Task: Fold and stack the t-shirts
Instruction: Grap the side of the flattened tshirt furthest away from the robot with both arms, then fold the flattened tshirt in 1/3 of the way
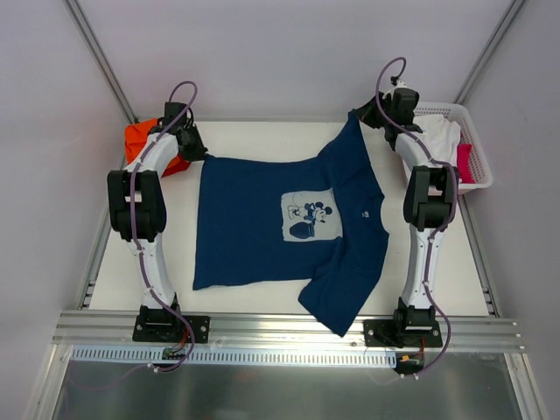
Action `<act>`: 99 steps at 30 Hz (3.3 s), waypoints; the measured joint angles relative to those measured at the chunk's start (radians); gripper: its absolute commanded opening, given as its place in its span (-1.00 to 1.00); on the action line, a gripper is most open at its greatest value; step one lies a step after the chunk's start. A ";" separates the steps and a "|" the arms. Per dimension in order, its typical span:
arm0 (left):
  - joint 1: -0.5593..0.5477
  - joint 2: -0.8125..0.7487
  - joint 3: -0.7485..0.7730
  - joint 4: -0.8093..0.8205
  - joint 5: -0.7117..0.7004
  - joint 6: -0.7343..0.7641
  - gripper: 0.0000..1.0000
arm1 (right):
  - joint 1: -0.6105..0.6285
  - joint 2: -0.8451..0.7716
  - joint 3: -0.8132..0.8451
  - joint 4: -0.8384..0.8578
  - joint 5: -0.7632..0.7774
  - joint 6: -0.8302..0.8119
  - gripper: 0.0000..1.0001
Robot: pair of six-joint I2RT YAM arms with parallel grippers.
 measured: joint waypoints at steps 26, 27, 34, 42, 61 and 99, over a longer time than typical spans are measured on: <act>0.000 -0.211 -0.204 -0.003 -0.069 -0.001 -1.00 | 0.000 -0.630 -0.598 -0.014 -0.037 -0.082 -0.99; 0.000 -0.216 -0.209 -0.002 -0.071 -0.001 -1.00 | 0.000 -0.645 -0.609 -0.016 -0.039 -0.085 -0.99; 0.000 -0.230 -0.232 -0.005 -0.087 -0.002 -1.00 | 0.000 -0.695 -0.640 -0.030 -0.043 -0.097 -0.99; 0.000 -0.233 -0.253 -0.004 -0.089 -0.004 -1.00 | 0.000 -0.746 -0.702 -0.045 -0.043 -0.098 -0.99; 0.000 -0.368 -0.432 0.031 -0.089 -0.032 -1.00 | 0.030 -1.107 -0.995 -0.101 0.012 -0.084 -0.99; -0.053 -0.549 -0.790 0.064 -0.105 -0.102 -0.64 | 0.094 -1.444 -1.369 -0.375 0.253 0.083 -0.40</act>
